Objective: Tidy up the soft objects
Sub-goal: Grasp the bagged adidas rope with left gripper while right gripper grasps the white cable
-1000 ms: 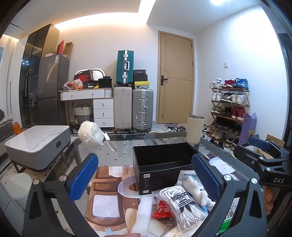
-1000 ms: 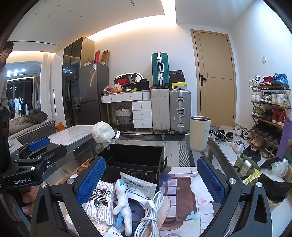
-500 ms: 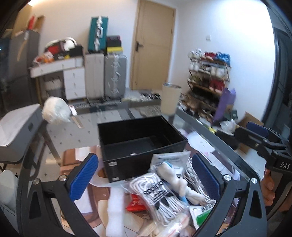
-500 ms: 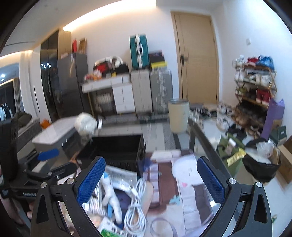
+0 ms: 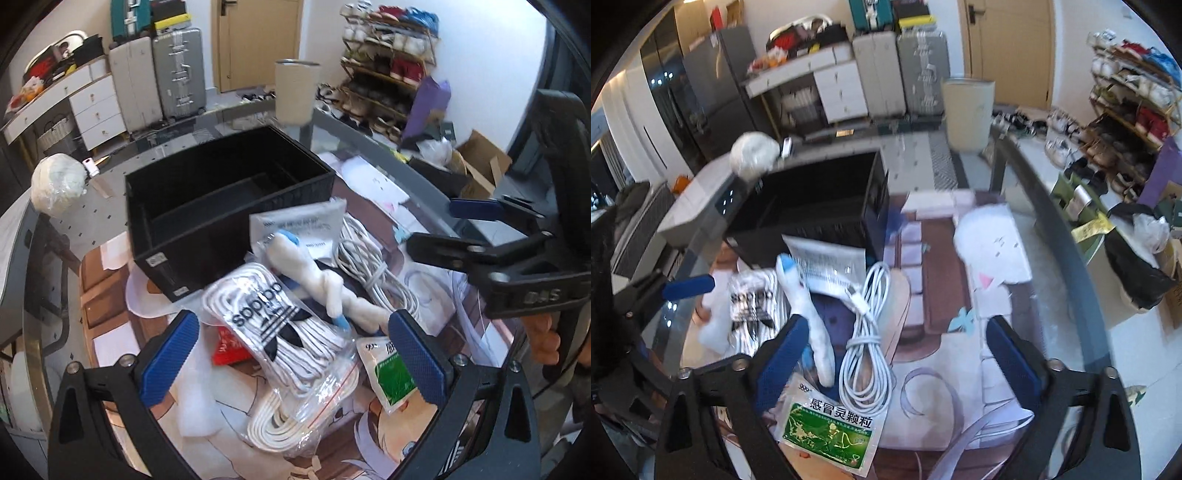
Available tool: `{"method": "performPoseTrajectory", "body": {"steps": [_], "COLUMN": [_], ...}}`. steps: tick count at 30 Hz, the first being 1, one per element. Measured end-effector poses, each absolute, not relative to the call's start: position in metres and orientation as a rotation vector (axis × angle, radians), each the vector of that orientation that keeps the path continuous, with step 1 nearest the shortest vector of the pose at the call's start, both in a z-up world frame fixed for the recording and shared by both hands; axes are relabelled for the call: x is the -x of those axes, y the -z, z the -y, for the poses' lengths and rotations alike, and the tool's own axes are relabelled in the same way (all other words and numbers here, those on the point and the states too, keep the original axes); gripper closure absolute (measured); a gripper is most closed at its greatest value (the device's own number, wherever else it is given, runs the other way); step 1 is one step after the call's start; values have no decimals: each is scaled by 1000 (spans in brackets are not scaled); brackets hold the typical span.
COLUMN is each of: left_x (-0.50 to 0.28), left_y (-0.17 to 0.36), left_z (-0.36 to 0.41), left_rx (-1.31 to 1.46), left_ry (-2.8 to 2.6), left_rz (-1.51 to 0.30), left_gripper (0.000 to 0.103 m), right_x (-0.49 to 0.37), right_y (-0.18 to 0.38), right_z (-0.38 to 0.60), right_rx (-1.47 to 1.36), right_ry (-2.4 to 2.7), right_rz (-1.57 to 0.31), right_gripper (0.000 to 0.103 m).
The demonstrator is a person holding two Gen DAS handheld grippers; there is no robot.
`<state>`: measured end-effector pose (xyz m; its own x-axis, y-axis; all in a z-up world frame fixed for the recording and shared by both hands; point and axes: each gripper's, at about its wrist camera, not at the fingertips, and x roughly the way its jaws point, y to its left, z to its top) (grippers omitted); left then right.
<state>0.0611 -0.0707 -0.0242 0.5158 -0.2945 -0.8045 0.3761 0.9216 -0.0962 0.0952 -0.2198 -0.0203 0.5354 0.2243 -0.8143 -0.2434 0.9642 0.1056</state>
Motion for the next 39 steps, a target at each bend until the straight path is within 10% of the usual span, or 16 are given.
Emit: {"method": "performPoseTrajectory", "body": {"steps": [10, 17, 23, 30, 34, 39], "left_x": [-76, -83, -88, -87, -88, -100], "left_y": [41, 56, 49, 45, 49, 58], "left_z": [78, 80, 75, 73, 77, 83], "left_rx": [-177, -225, -207, -184, -169, -169], "left_ry": [441, 446, 470, 498, 487, 457], "left_rz": [-1022, -1054, -1032, -1017, -1011, -1034], "left_gripper": [42, 67, 84, 86, 52, 52], "right_x": [-109, -115, -113, -112, -114, -116], "right_y": [50, 69, 67, 55, 58, 63], "right_z": [190, 188, 192, 195, 193, 196], "right_rx": [77, 82, 76, 56, 56, 56], "right_ry": [-347, -363, -368, -373, -369, -364], "right_rz": [-1072, -1143, -1131, -1093, -1099, -1113], "right_gripper": [33, 73, 73, 73, 73, 73]}}
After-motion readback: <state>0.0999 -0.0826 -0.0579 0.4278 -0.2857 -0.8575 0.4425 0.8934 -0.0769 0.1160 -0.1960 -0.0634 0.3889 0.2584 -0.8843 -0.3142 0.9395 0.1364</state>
